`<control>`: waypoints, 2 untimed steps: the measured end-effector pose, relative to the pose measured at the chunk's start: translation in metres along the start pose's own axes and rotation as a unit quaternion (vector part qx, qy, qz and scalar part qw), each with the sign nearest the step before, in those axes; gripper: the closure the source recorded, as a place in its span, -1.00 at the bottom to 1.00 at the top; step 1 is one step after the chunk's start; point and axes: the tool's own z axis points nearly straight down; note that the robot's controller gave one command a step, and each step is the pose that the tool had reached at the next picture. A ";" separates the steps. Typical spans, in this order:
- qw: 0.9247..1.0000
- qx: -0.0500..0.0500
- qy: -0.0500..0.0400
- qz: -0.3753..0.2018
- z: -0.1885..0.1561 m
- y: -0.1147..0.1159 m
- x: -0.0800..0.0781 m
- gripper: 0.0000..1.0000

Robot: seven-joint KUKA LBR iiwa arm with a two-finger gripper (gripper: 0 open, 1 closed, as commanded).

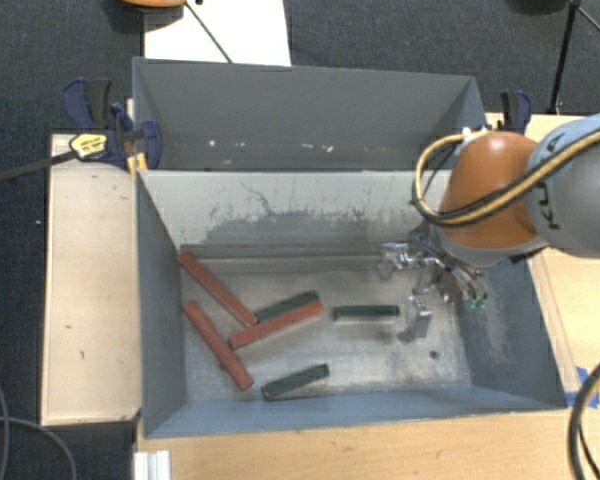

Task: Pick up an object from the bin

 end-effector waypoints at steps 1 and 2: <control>0.999 -0.001 0.003 0.035 0.024 0.005 -0.016 1.00; 0.999 -0.001 0.003 0.034 0.024 0.005 -0.016 1.00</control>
Offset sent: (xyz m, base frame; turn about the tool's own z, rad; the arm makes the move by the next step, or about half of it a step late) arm 0.0000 0.0000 0.0000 0.0000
